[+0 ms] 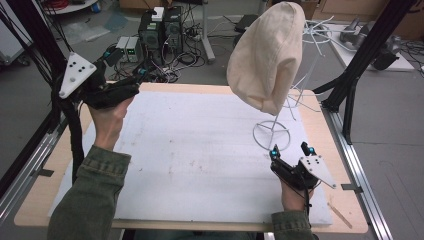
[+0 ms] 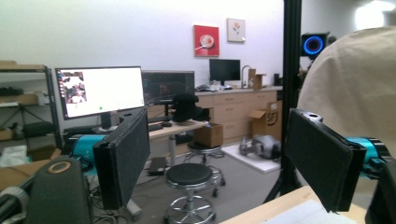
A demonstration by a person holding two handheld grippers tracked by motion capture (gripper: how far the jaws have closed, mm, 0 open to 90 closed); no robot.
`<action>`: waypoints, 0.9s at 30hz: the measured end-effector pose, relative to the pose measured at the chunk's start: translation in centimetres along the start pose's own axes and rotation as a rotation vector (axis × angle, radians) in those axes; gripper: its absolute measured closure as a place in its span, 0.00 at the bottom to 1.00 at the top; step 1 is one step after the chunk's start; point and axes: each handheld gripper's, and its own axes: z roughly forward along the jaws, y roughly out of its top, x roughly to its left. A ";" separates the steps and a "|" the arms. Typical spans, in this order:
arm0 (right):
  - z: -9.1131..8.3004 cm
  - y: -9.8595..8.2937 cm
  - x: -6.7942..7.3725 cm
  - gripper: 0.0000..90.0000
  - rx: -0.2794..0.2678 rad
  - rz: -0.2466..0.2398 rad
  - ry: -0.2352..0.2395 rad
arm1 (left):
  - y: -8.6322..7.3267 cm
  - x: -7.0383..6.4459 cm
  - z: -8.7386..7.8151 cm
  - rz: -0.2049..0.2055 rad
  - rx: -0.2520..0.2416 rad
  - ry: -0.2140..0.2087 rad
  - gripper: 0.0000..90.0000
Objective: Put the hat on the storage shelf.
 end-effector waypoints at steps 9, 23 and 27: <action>-0.1 0.0 0.0 0.12 0.002 0.004 -0.002 | -2.3 1.3 -3.1 -0.029 0.001 0.055 0.24; 0.0 0.0 0.1 0.12 0.002 -0.006 -0.003 | -7.4 3.3 -6.7 -0.083 0.041 0.152 0.24; 0.0 0.0 0.1 0.12 0.004 -0.005 -0.004 | -8.3 3.4 -7.5 -0.081 0.051 0.176 0.24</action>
